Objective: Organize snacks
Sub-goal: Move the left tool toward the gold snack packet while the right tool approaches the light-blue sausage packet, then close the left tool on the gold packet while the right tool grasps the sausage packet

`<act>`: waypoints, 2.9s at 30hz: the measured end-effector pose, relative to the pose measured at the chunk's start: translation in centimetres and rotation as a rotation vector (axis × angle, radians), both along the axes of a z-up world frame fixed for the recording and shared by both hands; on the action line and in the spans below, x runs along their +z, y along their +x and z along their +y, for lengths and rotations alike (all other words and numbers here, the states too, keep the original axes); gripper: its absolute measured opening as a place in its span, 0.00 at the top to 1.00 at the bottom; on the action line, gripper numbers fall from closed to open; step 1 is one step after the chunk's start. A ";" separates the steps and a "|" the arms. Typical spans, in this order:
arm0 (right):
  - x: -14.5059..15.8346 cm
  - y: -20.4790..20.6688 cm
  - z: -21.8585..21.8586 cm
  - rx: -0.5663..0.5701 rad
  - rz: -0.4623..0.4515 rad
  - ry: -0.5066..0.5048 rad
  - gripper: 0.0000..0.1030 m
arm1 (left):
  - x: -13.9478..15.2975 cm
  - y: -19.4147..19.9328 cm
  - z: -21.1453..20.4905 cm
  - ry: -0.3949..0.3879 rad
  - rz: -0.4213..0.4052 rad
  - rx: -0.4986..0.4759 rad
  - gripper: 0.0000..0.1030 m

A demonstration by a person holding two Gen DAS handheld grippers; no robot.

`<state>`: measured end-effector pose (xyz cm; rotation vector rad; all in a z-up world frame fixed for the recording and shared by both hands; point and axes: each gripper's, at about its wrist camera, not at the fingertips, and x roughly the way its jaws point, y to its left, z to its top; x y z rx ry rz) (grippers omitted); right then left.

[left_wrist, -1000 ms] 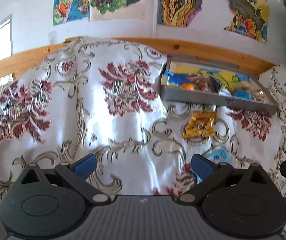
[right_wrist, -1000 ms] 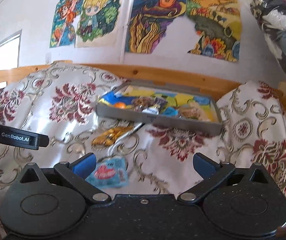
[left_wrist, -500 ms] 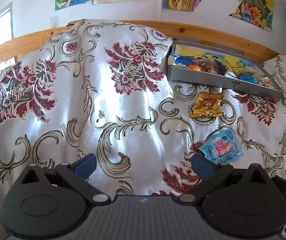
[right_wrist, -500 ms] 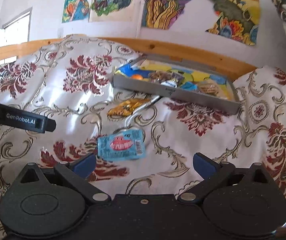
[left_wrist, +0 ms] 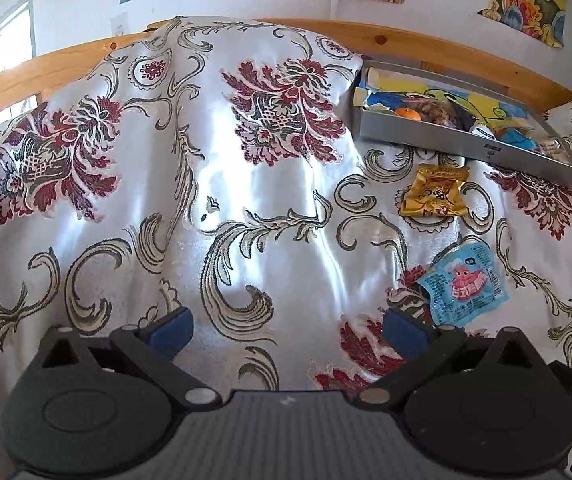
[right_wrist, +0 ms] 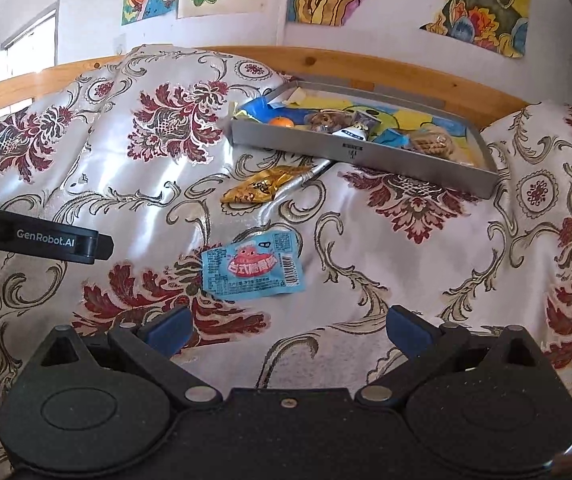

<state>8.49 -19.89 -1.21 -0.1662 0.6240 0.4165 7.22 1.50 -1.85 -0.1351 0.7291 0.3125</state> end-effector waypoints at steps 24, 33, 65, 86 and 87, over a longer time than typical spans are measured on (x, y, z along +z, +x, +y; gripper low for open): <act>-0.4 2.6 0.8 0.022 0.022 0.029 0.01 | -0.6 1.3 -0.1 -0.038 -0.024 0.033 0.01; -0.9 5.0 1.5 0.076 -0.026 0.001 0.01 | 0.3 3.6 -1.3 -0.020 -0.067 -0.032 0.01; -5.0 9.7 5.8 0.218 0.036 -0.008 0.01 | -0.2 16.9 -6.0 0.040 -0.050 -0.318 0.01; -5.4 11.1 6.6 0.222 0.088 0.032 0.01 | -2.8 20.6 -2.9 -0.163 0.064 -0.359 0.03; -5.5 11.1 6.6 0.222 0.090 0.033 0.01 | -2.8 20.6 -3.0 -0.164 0.059 -0.368 0.06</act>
